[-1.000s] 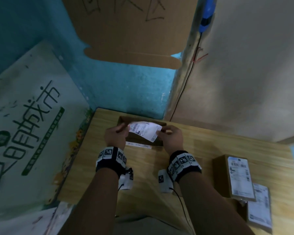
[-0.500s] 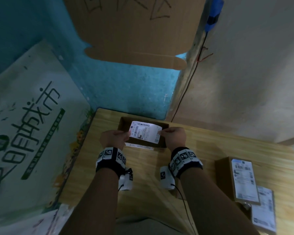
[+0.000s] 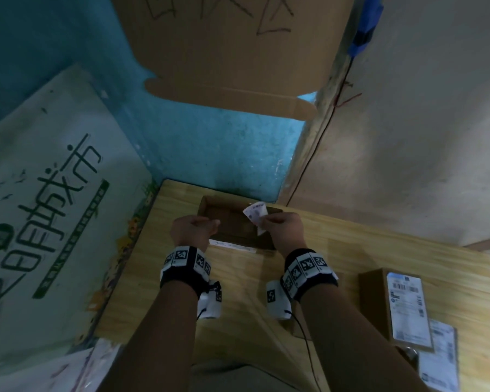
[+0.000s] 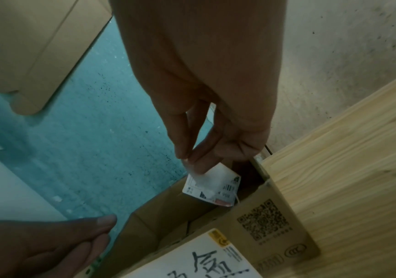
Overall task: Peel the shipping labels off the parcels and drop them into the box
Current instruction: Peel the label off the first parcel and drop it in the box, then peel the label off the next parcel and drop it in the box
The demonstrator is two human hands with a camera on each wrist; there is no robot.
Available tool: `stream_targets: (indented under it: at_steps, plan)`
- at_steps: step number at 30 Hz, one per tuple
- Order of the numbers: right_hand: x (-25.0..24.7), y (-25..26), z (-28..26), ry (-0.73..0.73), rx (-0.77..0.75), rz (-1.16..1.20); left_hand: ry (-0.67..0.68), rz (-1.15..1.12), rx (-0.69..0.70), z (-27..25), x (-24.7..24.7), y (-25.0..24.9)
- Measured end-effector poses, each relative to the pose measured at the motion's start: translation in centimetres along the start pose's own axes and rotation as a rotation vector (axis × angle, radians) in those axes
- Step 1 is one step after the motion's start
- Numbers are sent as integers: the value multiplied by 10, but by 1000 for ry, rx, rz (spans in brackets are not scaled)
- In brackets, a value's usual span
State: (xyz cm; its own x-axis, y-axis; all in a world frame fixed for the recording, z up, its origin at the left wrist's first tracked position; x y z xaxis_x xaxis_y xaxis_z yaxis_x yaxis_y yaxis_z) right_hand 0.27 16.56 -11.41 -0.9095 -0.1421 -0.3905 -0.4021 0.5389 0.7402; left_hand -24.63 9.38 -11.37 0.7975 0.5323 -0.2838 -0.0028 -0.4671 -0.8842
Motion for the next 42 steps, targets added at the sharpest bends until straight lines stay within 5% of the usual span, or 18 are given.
stream_targets:
  at_steps: [24, 31, 42]
  plan:
    - [-22, -7, -4, -6, -59, -123, 33, 32, 36, -1, 12, 3]
    - [-76, -35, -5, -20, 22, -54, 316, 111, 149, -28, 73, -21]
    - [-139, -83, -36, -108, 85, 11, 392, 167, 290, -85, 123, -29]
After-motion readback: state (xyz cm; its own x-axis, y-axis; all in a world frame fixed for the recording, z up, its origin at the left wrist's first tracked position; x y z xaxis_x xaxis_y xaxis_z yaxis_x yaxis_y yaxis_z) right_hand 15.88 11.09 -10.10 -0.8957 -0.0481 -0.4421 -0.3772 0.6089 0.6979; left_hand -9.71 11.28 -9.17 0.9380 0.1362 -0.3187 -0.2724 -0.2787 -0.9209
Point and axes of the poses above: each hand's wrist, its own z-axis towards the middle knuckle, its own x-axis out of the palm, y = z × x, the point moved 10 cm from there along z, towards the middle knuckle, and after that the axes turned 7 degrees about x, right-handed, at the moved point
